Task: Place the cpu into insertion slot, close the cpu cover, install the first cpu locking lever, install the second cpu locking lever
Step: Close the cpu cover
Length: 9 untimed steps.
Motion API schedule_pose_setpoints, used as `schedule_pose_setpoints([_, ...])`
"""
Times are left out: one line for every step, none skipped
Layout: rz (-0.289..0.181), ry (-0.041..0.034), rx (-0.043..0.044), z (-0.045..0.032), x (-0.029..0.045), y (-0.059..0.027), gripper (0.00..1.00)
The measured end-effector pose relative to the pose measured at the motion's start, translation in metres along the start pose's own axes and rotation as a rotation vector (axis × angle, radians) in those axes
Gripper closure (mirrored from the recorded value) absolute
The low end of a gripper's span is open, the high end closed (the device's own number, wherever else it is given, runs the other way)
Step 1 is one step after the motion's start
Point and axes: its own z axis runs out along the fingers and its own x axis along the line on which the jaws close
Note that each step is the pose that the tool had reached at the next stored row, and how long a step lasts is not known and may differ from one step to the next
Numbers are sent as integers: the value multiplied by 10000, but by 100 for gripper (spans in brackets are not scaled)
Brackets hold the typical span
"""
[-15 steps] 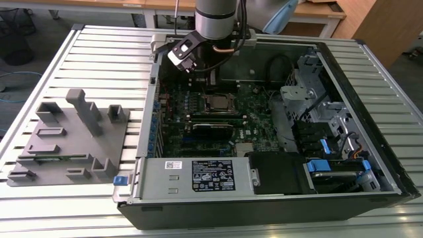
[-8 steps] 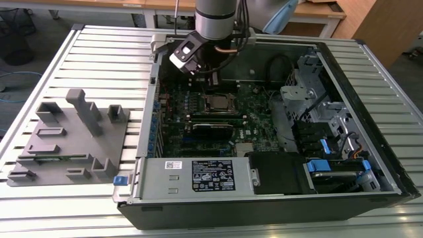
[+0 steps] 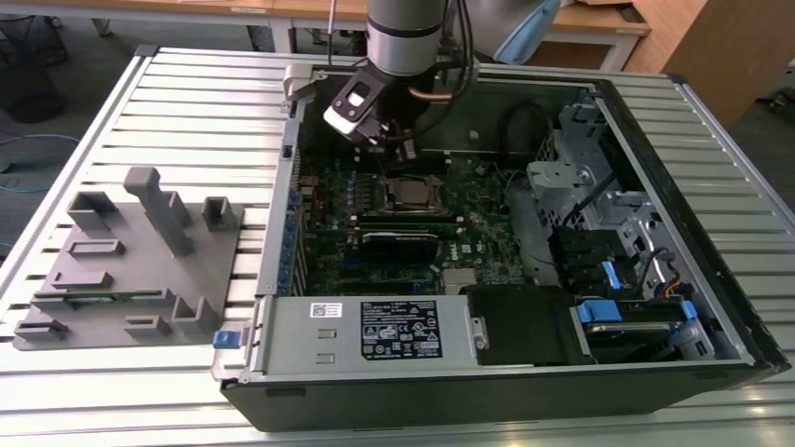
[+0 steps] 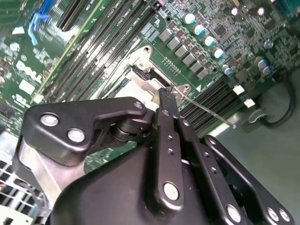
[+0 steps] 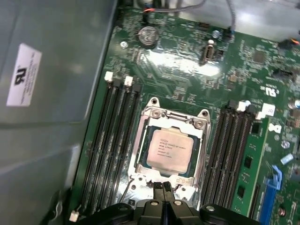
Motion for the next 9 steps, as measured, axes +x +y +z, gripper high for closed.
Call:
schedule_pose_setpoints([-161, 5, -1, 1, 0, 0, 89])
schedule_pose_setpoints([-336, 10, -3, 2, 0, 0, 89])
schedule_pose_setpoints([-503, 15, -5, 3, 0, 0, 89])
schedule_pose_setpoints([-673, 20, -6, 4, 0, 0, 89])
schedule_pose_setpoints([-842, 25, -7, 5, 0, 0, 89])
schedule_pose_setpoints([-1014, 29, -8, 6, 0, 0, 89])
schedule_pose_setpoints([-1185, 34, -9, 7, 0, 0, 89])
schedule_pose_setpoints([-1359, 39, -9, 8, 0, 0, 89])
schedule_pose_setpoints([-1553, 44, -11, 9, 0, 0, 89])
